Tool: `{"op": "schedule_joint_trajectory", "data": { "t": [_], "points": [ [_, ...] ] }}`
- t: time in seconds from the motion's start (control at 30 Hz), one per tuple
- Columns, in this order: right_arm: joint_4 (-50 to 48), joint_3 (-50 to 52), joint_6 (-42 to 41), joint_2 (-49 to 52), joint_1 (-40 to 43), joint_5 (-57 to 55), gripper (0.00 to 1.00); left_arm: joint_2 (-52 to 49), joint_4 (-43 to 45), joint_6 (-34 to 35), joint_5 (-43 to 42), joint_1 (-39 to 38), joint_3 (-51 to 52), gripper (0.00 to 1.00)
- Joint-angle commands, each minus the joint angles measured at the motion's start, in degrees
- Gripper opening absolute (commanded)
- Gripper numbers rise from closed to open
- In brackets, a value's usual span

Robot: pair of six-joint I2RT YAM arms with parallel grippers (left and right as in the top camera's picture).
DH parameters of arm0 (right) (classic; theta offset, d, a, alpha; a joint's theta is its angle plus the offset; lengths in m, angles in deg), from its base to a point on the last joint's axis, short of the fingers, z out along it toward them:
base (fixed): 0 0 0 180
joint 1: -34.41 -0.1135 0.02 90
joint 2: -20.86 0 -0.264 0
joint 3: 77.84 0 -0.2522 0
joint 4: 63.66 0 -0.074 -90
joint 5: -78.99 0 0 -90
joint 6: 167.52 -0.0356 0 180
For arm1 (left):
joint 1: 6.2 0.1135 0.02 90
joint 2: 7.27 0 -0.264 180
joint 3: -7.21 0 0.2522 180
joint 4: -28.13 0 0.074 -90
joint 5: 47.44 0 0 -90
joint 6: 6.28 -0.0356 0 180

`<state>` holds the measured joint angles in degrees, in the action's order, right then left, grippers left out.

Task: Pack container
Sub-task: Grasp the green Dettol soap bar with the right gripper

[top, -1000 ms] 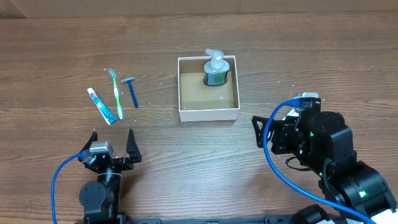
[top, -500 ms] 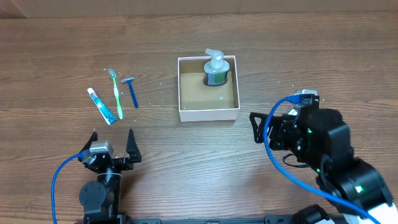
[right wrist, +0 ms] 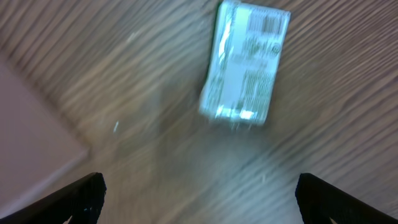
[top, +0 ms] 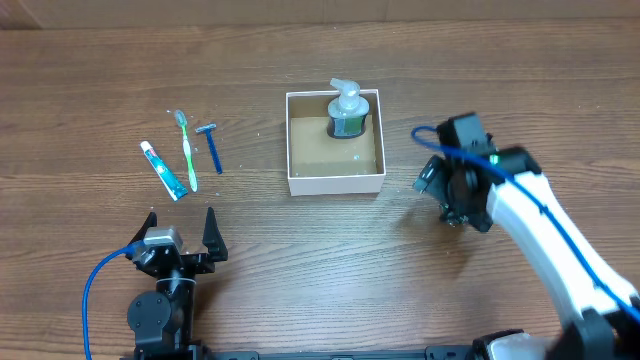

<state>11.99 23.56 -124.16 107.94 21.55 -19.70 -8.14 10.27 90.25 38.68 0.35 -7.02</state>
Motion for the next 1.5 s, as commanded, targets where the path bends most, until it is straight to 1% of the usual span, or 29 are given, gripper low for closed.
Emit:
{"op": "schedule_joint_trajectory", "data": {
  "t": [0.0,0.1,0.2,0.33,0.73,0.87,1.0,1.17,1.47],
  "points": [
    [-0.46,-3.17,-1.27,3.74,4.85,-1.60,1.00,0.59,-0.07,0.79,-0.20,0.57,0.17,1.00],
    [-3.13,-3.15,2.89,4.35,8.22,-0.48,1.00,0.59,-0.07,0.79,-0.20,0.57,0.17,1.00],
    [-7.87,-3.13,8.98,4.35,11.72,5.64,1.00,0.59,-0.07,0.79,-0.20,0.57,0.17,1.00],
    [-9.55,-3.06,11.26,4.57,13.86,7.54,1.00,0.61,-0.07,0.79,-0.20,0.57,0.17,1.00],
    [-8.50,-1.55,12.66,11.69,14.47,7.96,1.00,0.61,-0.07,0.79,-0.20,0.57,0.17,1.00],
    [-8.83,0.02,13.33,12.00,15.04,8.17,1.00,0.61,-0.07,0.79,-0.20,0.57,0.17,1.00],
    [-9.88,2.23,14.38,12.00,15.30,8.98,1.00,0.61,-0.07,0.79,-0.20,0.57,0.17,1.00],
    [-14.05,5.62,15.17,12.00,15.30,12.07,1.00,0.59,-0.07,0.79,-0.20,0.57,0.17,1.00],
    [-17.51,7.17,15.21,12.00,15.30,12.44,1.00,0.61,-0.07,0.79,-0.20,0.57,0.17,1.00]
  ]
}}
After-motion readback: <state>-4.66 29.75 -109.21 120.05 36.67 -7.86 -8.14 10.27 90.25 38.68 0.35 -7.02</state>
